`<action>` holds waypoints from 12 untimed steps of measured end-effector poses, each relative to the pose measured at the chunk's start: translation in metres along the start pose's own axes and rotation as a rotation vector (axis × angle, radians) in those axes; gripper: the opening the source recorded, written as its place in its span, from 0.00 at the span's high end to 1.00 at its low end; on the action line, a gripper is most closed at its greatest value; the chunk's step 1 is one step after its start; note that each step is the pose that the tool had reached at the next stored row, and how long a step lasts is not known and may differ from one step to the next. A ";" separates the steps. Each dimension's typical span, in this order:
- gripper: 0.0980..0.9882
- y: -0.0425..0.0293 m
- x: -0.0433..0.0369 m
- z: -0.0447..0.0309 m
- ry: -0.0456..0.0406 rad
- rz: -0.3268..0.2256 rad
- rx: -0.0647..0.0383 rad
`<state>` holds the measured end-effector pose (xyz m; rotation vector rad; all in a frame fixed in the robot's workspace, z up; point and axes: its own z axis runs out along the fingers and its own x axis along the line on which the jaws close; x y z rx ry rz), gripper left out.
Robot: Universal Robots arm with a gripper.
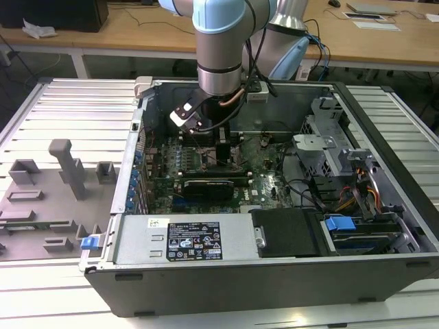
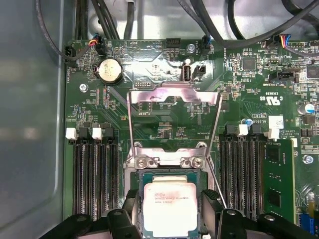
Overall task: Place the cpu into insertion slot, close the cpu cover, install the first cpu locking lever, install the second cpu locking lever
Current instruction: 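Place the cpu into insertion slot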
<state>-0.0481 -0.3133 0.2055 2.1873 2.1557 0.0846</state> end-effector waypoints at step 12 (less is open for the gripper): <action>0.99 0.0000 0.0000 -0.0008 -0.0002 0.000 0.000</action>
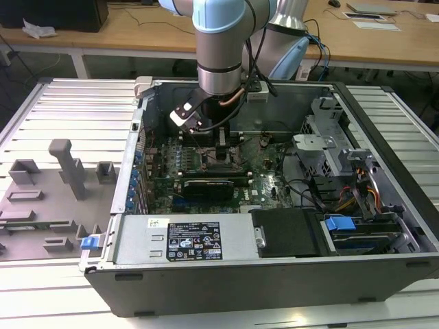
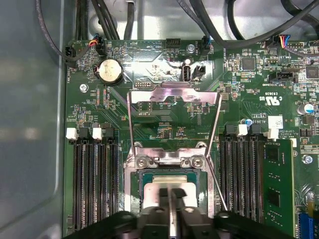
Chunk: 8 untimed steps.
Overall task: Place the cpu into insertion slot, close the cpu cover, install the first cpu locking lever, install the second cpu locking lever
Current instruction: 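Place the cpu into insertion slot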
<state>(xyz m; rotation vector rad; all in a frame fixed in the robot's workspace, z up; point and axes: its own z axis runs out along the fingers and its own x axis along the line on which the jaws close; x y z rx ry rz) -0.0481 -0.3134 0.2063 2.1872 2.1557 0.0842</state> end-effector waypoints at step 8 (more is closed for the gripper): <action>0.99 0.0003 -0.0001 -0.0003 0.0001 0.000 0.017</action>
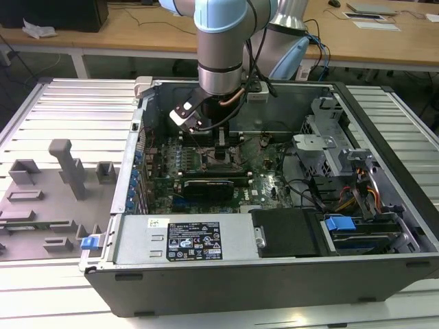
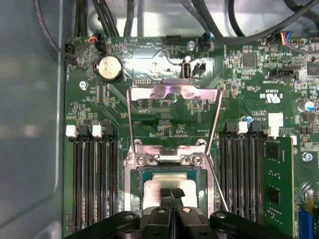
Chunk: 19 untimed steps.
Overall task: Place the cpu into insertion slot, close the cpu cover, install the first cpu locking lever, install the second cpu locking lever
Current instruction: 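Place the cpu into insertion slot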
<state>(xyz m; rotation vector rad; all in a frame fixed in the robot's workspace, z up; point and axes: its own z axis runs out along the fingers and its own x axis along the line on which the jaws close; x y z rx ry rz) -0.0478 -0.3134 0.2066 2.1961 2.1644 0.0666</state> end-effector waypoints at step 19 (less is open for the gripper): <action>0.99 0.0012 -0.0001 -0.0156 -0.0042 0.000 0.001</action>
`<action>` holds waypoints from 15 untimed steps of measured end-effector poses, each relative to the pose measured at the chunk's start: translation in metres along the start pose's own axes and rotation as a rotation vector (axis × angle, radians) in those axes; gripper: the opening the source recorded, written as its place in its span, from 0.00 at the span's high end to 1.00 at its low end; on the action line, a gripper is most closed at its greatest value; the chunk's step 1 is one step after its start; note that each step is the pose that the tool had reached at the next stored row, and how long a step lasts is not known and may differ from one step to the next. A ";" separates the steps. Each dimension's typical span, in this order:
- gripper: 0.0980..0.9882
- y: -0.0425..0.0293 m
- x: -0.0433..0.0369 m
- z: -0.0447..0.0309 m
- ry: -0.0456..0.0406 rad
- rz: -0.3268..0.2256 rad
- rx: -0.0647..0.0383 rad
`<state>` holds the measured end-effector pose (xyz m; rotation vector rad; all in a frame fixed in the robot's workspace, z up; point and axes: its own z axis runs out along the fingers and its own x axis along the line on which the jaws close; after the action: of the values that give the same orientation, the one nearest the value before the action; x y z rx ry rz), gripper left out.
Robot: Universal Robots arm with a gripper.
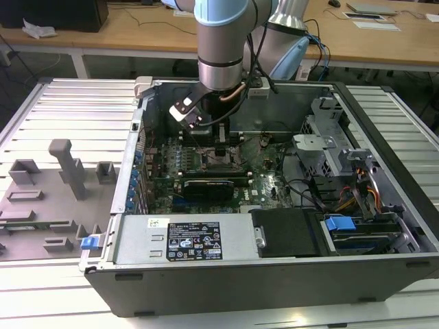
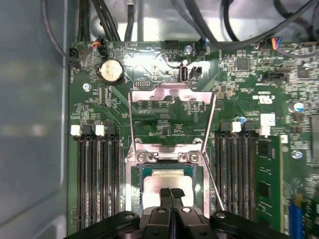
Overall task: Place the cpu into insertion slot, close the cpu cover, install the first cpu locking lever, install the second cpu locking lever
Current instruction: 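Place the cpu into insertion slot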
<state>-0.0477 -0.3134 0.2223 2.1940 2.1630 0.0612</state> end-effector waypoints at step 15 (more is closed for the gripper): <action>0.99 0.0023 -0.0005 -0.0329 -0.0024 0.000 0.000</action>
<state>-0.0477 -0.3133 0.2552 2.1928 2.1618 0.0587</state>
